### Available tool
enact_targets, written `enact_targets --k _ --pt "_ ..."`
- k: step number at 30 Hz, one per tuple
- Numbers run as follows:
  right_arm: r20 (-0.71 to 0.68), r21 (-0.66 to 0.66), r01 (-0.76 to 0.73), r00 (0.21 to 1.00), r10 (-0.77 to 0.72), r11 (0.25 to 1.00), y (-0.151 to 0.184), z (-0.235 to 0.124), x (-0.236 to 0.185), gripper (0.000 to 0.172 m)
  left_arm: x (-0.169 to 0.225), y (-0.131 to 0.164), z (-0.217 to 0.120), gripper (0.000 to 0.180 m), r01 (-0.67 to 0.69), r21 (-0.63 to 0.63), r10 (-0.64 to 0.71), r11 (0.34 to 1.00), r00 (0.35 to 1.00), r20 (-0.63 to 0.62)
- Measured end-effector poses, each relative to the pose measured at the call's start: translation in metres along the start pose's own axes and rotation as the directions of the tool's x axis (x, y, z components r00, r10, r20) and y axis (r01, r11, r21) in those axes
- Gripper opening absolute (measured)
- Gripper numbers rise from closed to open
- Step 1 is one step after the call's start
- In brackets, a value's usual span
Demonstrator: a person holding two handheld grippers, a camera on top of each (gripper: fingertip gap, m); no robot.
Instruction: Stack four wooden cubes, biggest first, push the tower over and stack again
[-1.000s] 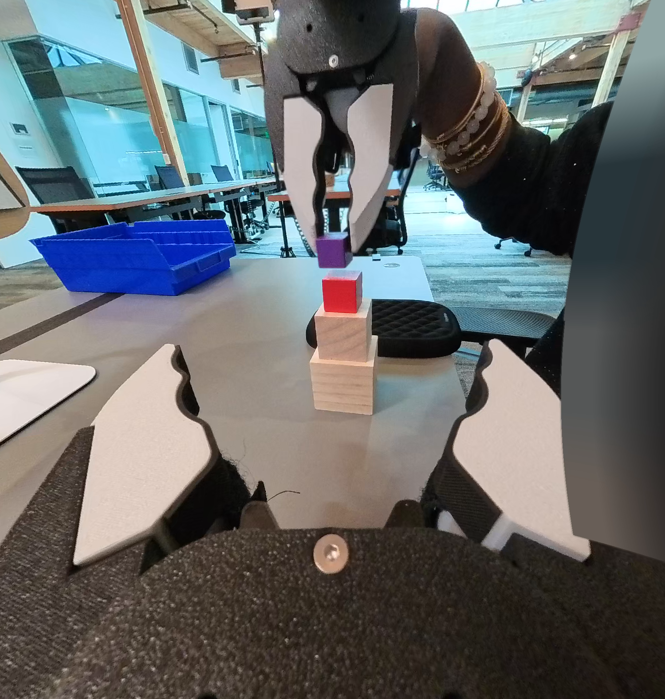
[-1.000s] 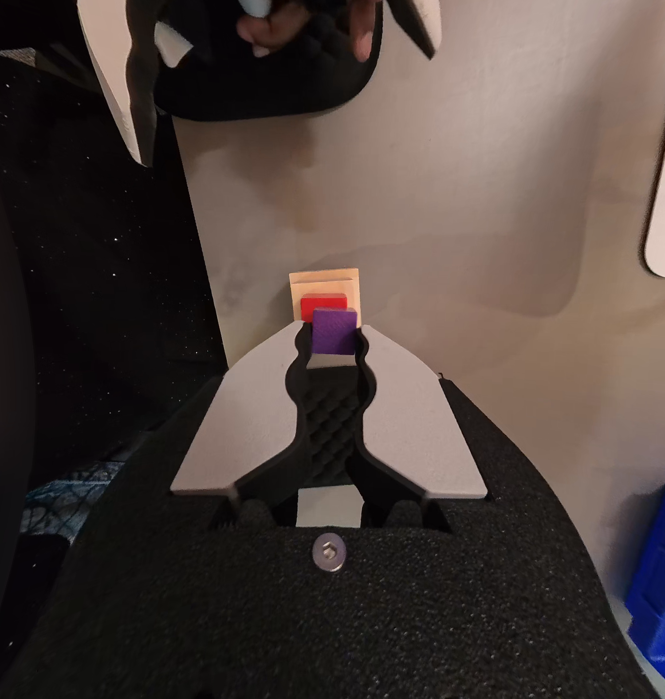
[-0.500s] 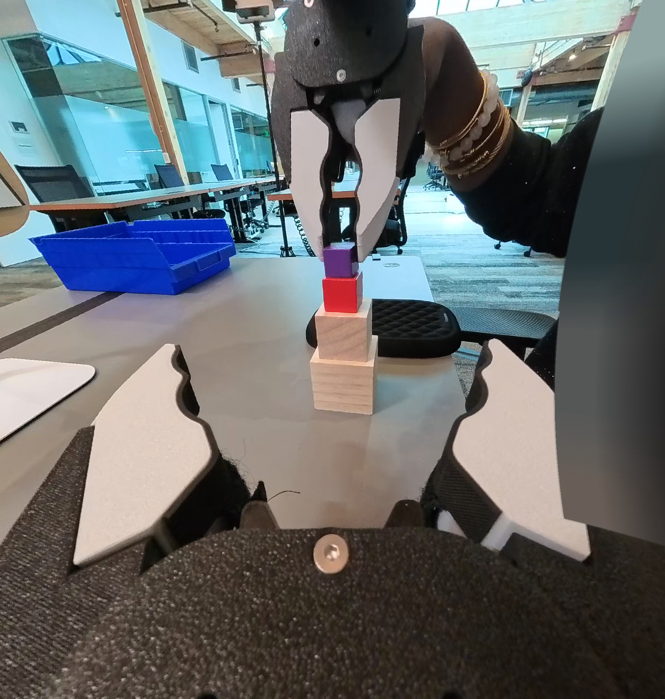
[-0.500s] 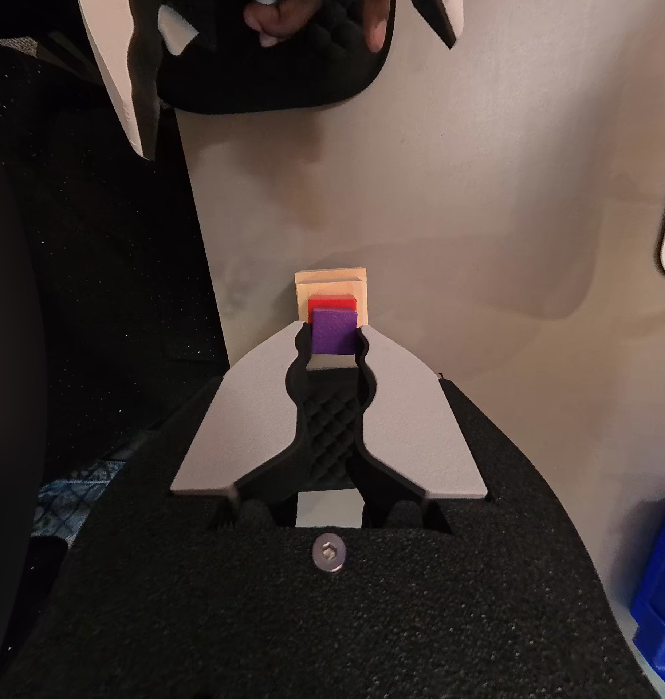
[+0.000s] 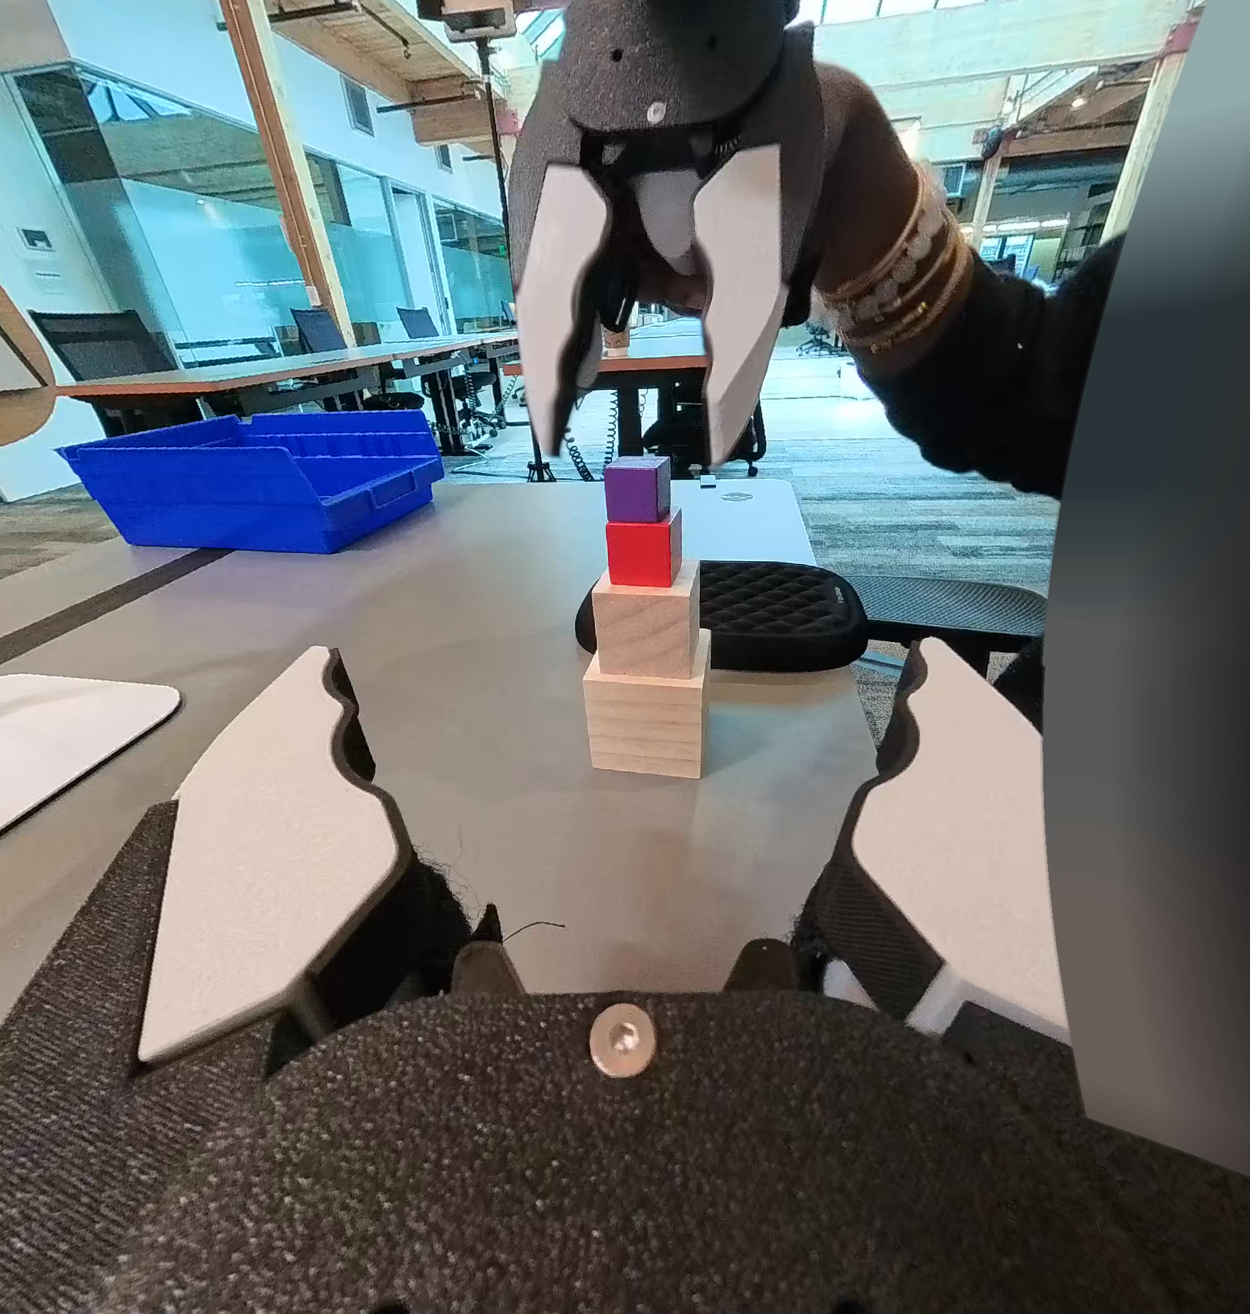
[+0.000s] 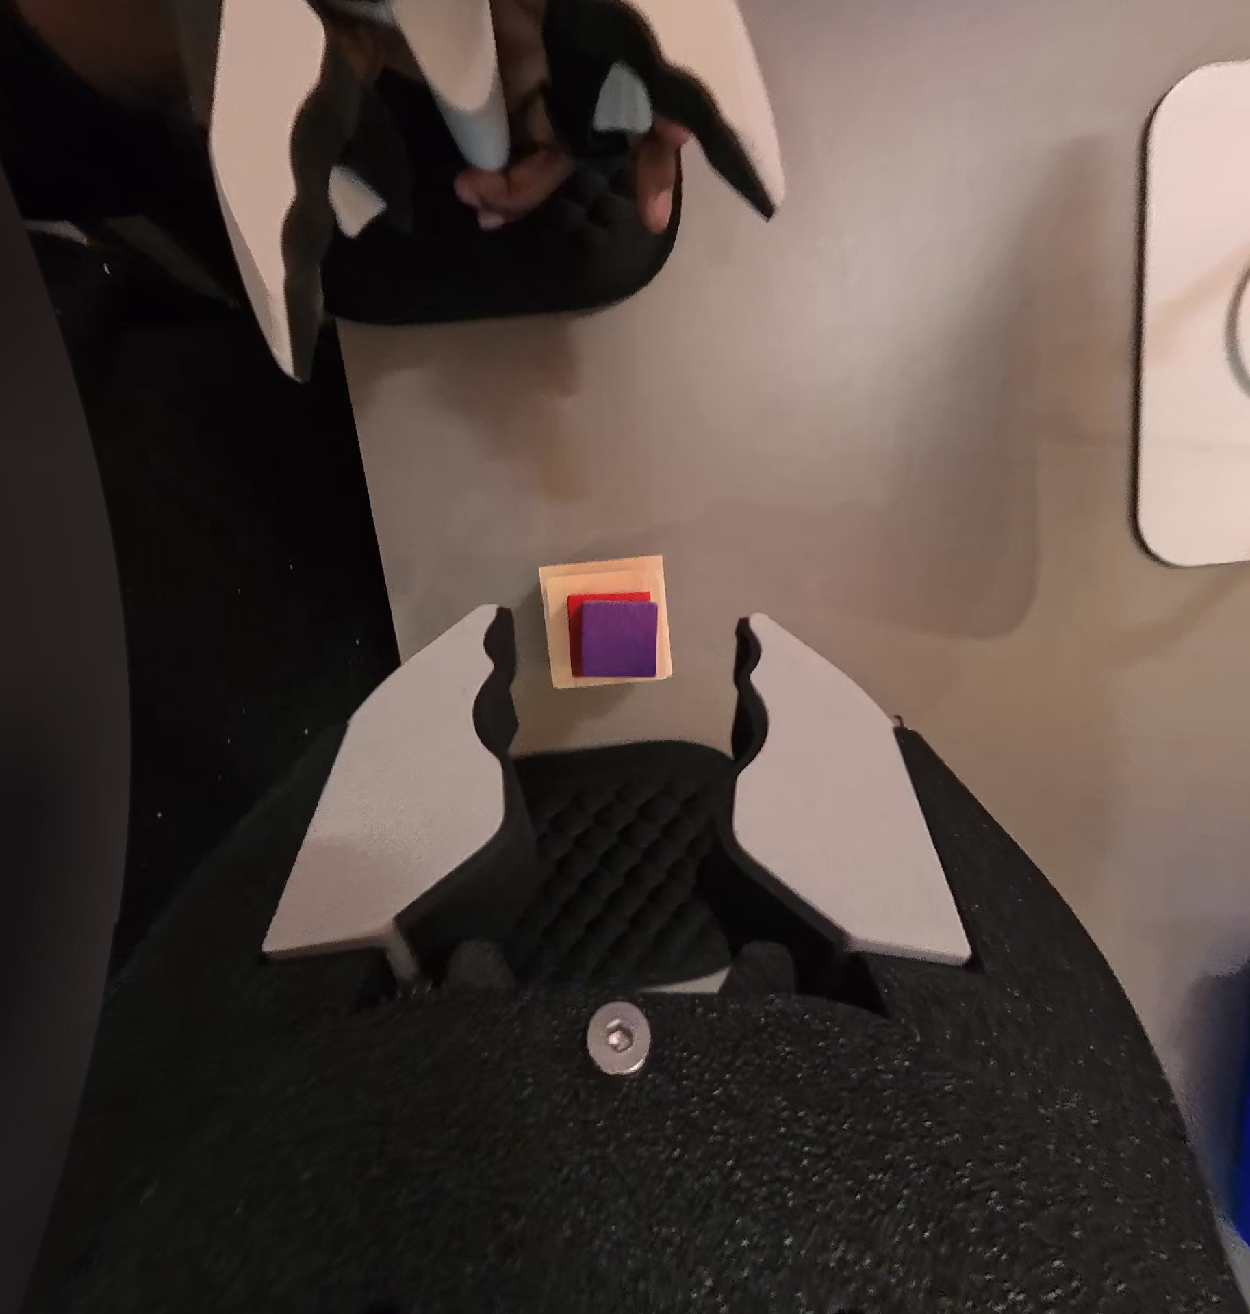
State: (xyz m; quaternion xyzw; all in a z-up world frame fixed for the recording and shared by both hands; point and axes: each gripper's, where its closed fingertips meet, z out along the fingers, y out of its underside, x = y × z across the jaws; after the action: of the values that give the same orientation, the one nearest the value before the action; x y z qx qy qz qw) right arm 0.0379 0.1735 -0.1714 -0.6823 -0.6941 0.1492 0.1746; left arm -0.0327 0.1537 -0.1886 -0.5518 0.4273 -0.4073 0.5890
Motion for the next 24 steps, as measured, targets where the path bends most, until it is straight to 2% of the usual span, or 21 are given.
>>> enact_targets --k 4,8,11,15,19,24 --pt "-0.057 0.184 -0.019 0.998 0.03 0.983 -0.01 -0.008 0.005 0.079 0.0 0.0 0.0 0.139 0.001 -0.001 -0.001 1.0 1.0 0.002" --pt "-0.166 0.37 -0.009 0.983 0.076 0.929 -0.01 -0.016 0.015 0.113 -0.002 0.0 0.0 0.138 0.005 -0.001 -0.005 1.0 1.0 0.012" --pt "-0.25 0.52 0.029 0.961 0.12 0.854 -0.005 -0.02 0.019 0.141 -0.003 0.001 0.001 0.138 0.003 -0.01 -0.003 1.0 1.0 0.023" --pt "-0.307 0.667 0.083 0.936 0.171 0.741 0.009 -0.018 0.016 0.144 -0.005 0.002 0.002 0.138 0.0 -0.02 0.001 1.0 0.999 0.039" --pt "-0.267 0.772 0.052 0.931 0.248 0.634 0.026 -0.012 0.018 0.144 -0.008 0.001 0.0 0.134 -0.007 -0.008 0.008 1.0 0.997 0.075" --pt "-0.14 0.855 -0.03 0.948 0.287 0.517 0.042 -0.001 0.021 0.144 -0.013 -0.001 -0.001 0.133 -0.013 -0.001 0.013 1.0 0.993 0.122"
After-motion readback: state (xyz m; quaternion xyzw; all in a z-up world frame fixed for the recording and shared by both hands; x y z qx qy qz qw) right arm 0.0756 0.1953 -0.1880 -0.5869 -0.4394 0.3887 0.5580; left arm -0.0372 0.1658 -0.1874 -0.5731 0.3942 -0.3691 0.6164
